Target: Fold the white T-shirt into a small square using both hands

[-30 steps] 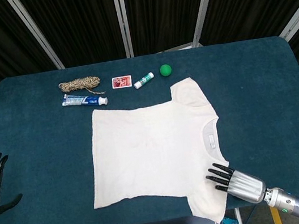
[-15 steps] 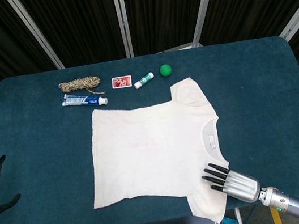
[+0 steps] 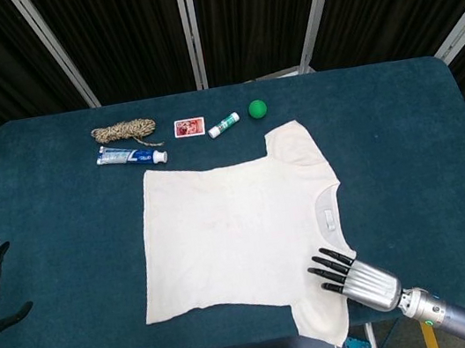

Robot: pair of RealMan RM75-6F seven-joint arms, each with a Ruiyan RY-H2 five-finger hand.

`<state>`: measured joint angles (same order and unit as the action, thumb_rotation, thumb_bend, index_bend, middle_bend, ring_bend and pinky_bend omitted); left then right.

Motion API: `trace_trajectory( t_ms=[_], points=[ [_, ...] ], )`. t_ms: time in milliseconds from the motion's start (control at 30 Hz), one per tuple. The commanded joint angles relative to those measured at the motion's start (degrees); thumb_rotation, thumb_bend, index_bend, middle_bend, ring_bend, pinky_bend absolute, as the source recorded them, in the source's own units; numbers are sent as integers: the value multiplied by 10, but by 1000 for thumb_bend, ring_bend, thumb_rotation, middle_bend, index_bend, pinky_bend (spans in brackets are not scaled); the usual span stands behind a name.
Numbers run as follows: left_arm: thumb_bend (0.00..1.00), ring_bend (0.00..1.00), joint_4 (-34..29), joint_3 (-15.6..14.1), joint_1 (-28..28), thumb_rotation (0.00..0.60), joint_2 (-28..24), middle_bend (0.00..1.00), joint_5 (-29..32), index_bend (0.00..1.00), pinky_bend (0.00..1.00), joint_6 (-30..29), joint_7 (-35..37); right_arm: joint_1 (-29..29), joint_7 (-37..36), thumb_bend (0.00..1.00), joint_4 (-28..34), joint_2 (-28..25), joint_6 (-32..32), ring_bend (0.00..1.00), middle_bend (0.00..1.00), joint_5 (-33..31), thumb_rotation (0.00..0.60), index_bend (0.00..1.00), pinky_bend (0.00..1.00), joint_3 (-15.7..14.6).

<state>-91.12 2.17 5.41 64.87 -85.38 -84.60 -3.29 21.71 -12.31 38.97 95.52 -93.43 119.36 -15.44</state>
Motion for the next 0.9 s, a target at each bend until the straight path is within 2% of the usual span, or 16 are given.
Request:
trace_trajectory(
  t_ms=[33, 367, 700, 900],
  points=[
    [0, 0, -1, -1, 0, 600, 0, 0, 0, 0, 0, 0, 0, 1, 0, 181, 2, -1, 5, 0, 143, 0, 600, 415, 0, -5],
    [0, 0, -1, -3, 1, 600, 0, 0, -2, 0, 0, 5, -1, 5, -4, 324, 5, 4, 7, 0, 138, -6, 600, 467, 0, -13],
    [0, 0, 4, -15, 11, 600, -1, 0, -21, 0, 0, 25, 9, 2, -22, 353, -7, 11, 2, 0, 142, -18, 600, 644, 0, -16],
    [0, 0, 35, -34, 26, 600, 21, 0, -73, 0, 0, 31, 43, -1, -31, 366, -13, 14, -7, 0, 143, -21, 600, 677, 0, -18]
  ],
)
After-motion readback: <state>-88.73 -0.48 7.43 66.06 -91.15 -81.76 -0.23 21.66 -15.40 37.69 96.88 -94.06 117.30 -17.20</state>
